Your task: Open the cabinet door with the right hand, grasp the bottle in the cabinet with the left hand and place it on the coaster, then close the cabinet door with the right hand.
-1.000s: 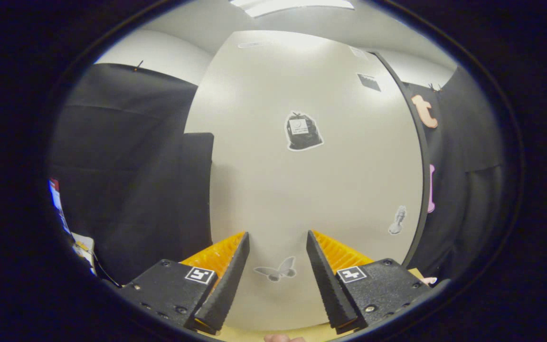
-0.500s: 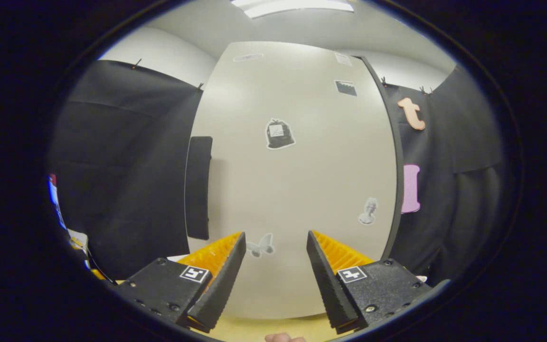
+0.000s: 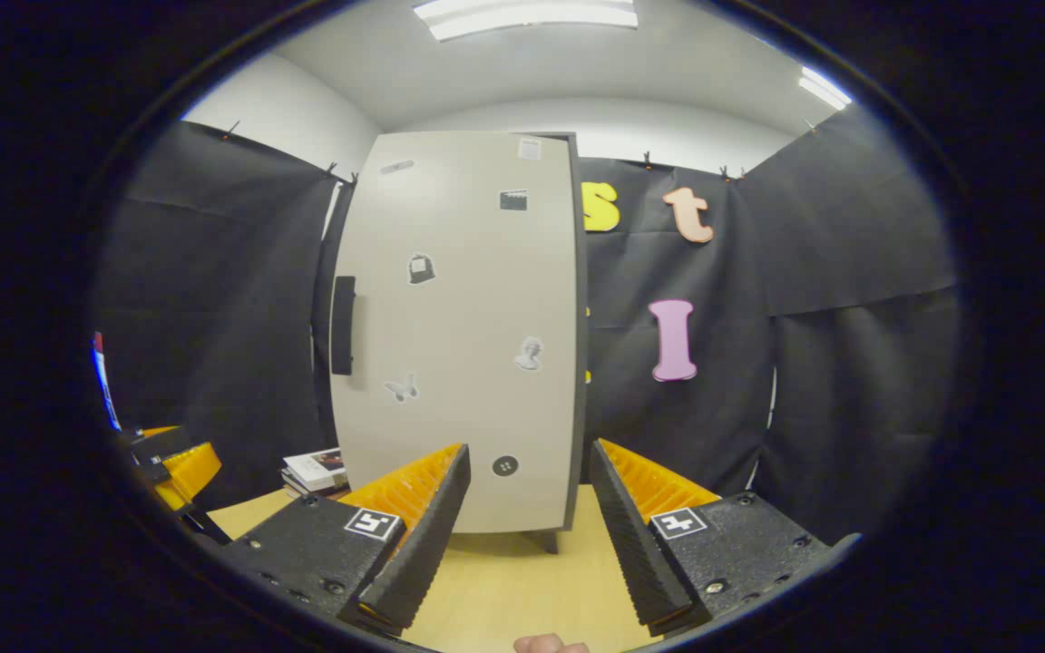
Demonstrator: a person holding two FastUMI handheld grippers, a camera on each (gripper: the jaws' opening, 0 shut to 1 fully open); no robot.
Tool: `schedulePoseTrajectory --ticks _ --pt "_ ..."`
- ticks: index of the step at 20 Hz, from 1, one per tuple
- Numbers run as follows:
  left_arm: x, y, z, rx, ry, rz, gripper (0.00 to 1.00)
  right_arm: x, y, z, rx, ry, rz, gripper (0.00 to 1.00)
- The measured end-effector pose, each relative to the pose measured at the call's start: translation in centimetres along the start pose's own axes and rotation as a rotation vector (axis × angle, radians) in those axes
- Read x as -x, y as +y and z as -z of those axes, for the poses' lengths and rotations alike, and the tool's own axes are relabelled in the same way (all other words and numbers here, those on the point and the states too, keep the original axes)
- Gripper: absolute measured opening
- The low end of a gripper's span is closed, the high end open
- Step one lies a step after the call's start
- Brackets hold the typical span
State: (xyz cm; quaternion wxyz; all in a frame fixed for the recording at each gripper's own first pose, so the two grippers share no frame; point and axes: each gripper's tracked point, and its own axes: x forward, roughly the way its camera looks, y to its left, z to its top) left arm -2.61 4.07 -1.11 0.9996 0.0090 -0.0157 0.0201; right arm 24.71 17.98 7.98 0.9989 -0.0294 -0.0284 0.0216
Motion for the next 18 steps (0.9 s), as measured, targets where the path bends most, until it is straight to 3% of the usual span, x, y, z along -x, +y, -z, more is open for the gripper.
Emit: schedulePoseTrajectory --ticks 8,13,18 --pt "0.4 -2.3 0.6 0.001 0.005 0.026 0.95 5.8 -8.0 3.9 -0.075 0.051 0.194 0.86" --pt "-0.2 -2.8 1.7 -0.012 0.033 0.022 0.95 6.2 -9.2 3.7 -0.046 0.039 0.214 0.86" --pt "-0.4 -3.5 1.3 -0.023 0.025 0.031 0.94 5.3 -8.1 3.1 -0.074 0.026 0.181 0.86"
